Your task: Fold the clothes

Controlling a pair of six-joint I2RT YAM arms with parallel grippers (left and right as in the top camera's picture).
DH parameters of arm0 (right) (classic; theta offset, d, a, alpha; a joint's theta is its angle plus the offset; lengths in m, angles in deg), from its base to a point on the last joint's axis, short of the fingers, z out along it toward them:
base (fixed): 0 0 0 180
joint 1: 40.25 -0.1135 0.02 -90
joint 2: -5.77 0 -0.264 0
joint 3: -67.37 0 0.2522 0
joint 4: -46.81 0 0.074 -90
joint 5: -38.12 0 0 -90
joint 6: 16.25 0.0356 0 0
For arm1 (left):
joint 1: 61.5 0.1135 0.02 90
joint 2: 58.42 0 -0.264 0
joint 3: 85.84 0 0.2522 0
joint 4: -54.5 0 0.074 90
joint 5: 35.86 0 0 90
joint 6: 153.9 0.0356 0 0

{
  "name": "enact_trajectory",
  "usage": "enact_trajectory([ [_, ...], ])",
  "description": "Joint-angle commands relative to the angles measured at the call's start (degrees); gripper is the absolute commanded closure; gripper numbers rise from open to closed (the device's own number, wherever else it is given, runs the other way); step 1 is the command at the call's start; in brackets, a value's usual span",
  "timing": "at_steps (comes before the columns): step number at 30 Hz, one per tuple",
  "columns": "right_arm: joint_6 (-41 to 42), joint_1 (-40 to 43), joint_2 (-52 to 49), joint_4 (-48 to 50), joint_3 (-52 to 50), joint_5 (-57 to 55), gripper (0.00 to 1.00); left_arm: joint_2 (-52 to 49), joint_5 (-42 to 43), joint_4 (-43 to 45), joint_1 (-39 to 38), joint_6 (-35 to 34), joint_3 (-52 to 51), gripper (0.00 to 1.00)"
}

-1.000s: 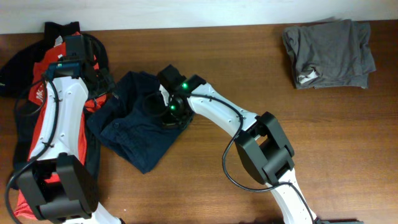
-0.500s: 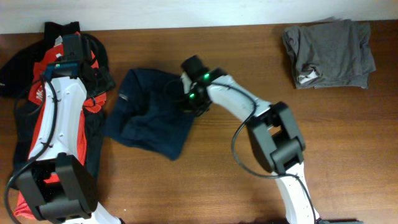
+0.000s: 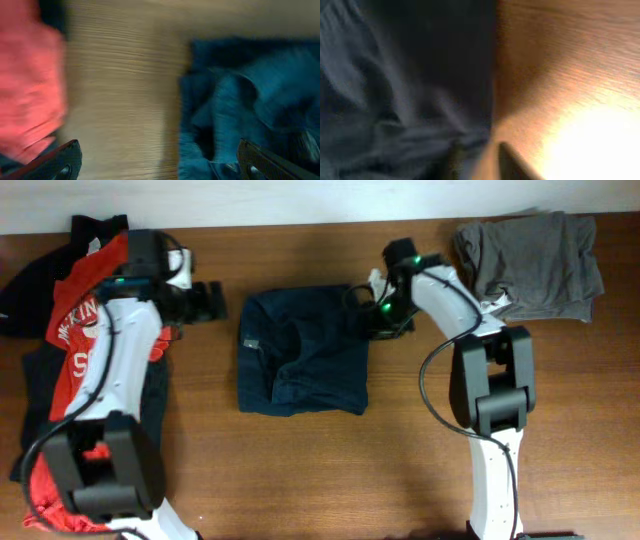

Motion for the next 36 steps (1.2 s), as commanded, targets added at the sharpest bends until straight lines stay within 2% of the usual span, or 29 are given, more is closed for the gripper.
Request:
enact_trajectory([
  [1, -6.25, 0.17, -0.28, -8.07, 11.87, 2.64, 0.48, -2.56, 5.62, 0.07, -2.73, 11.23, 0.87, 0.04],
  [3, -6.47, 0.09, -0.28, -14.99, 20.17, 2.69, 0.43, -2.97, 5.53, -0.26, -3.98, 15.74, 0.87, 0.1],
  [5, -7.28, -0.39, -0.28, -19.93, 26.67, 2.69, 0.42, -3.34, 5.51, -0.57, -4.39, 18.67, 0.87, 0.11],
  [8, -7.23, -1.7, -0.28, -25.0, 33.86, 2.71, 0.41, -4.66, 5.11, -0.79, -4.28, 19.06, 0.87, 0.2],
  [10, -7.23, -2.43, -0.28, -26.1, 35.23, 2.71, 0.41, -5.66, 5.11, -0.92, -4.24, 19.12, 0.87, 0.27],
  [14, -6.97, -4.61, -0.28, -26.64, 34.95, 2.73, 0.41, -9.07, 5.7, -0.66, -4.33, 19.65, 0.87, 0.65],
  [17, -6.75, -6.27, -0.28, -26.47, 34.8, 2.73, 0.41, -11.37, 6.03, 0.09, -4.35, 19.65, 0.87, 0.78],
  [20, -5.7, -7.45, -0.28, -26.64, 34.8, 2.97, 0.41, -13.51, 8.13, 1.84, -4.35, 19.65, 0.87, 0.8],
  [24, -5.68, -9.84, -0.28, -26.47, 34.8, 2.75, 0.42, -14.19, 9.18, 6.49, -4.35, 19.08, 0.87, 0.89],
  [27, -5.46, -11.34, -0.28, -25.81, 34.73, 2.45, 0.43, -14.19, 9.18, 10.4, -4.35, 16.59, 0.87, 0.9],
  [31, -1.18, -13.25, -0.28, -25.14, 34.73, -2.36, 0.43, -14.19, 9.18, 14.16, -4.37, 13.66, 0.87, 0.93],
  [34, -0.57, -14.95, -0.28, -25.11, 34.73, -4.68, 0.46, -14.19, 9.22, 15.87, -4.37, 13.38, 0.87, 0.93],
  [35, 0.74, -15.63, -0.28, -25.11, 34.73, -6.34, 0.47, -14.19, 9.22, 16.09, -4.37, 13.38, 0.87, 0.93],
  [36, 2.14, -16.44, -0.28, -25.11, 34.73, -8.39, 0.47, -14.19, 9.22, 16.11, -4.37, 13.4, 0.87, 0.89],
])
